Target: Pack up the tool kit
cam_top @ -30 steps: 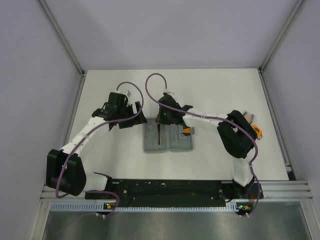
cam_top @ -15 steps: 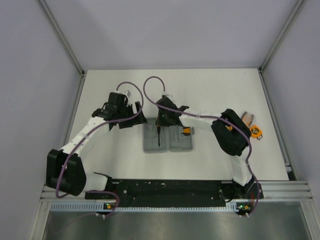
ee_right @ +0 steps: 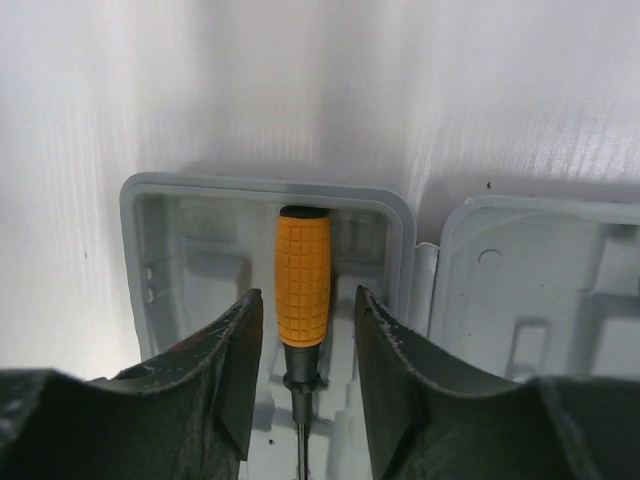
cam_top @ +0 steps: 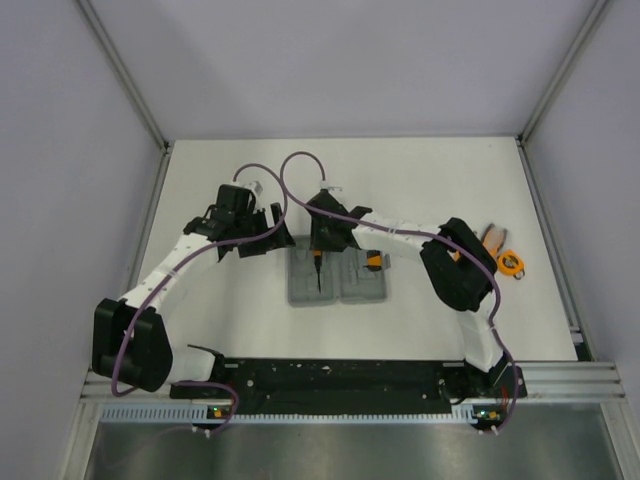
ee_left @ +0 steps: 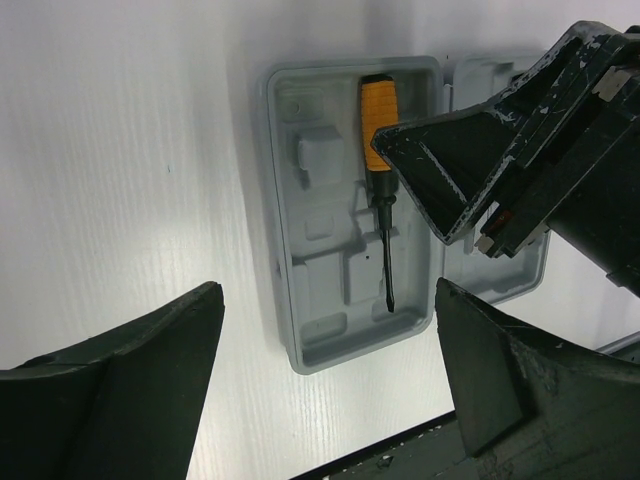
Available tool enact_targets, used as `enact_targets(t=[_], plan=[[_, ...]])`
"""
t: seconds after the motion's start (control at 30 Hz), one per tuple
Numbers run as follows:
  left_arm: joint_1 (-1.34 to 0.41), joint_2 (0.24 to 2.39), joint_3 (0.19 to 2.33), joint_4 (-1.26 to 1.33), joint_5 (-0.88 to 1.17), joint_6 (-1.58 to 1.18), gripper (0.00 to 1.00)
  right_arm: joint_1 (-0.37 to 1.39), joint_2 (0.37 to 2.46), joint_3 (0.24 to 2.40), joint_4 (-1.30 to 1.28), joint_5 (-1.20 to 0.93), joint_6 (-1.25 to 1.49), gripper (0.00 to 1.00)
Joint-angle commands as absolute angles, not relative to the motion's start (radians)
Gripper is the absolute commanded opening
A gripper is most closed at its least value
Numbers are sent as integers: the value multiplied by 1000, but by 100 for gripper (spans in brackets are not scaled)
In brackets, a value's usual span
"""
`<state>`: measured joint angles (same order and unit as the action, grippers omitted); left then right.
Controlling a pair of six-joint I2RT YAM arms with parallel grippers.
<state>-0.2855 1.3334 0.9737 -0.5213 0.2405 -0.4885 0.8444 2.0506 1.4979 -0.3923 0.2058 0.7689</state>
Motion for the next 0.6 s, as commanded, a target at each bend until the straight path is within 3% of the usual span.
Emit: enact_targets(t=[0.0,0.2,0.47,0.57], plan=[[-281,1333,982,-480,250,-492,89,865,2003,1555,-429,252,747,42],[-281,1339,992,-457,284,-511,83,870,1928,1519,-433,253,738,38],[-282,1428,974,-243,475,-594,49,887,1747,1268,-272,157,677,26],[-284,1500,968,-158,535,-626,43,896,1692,1140,-157,94,663,22]])
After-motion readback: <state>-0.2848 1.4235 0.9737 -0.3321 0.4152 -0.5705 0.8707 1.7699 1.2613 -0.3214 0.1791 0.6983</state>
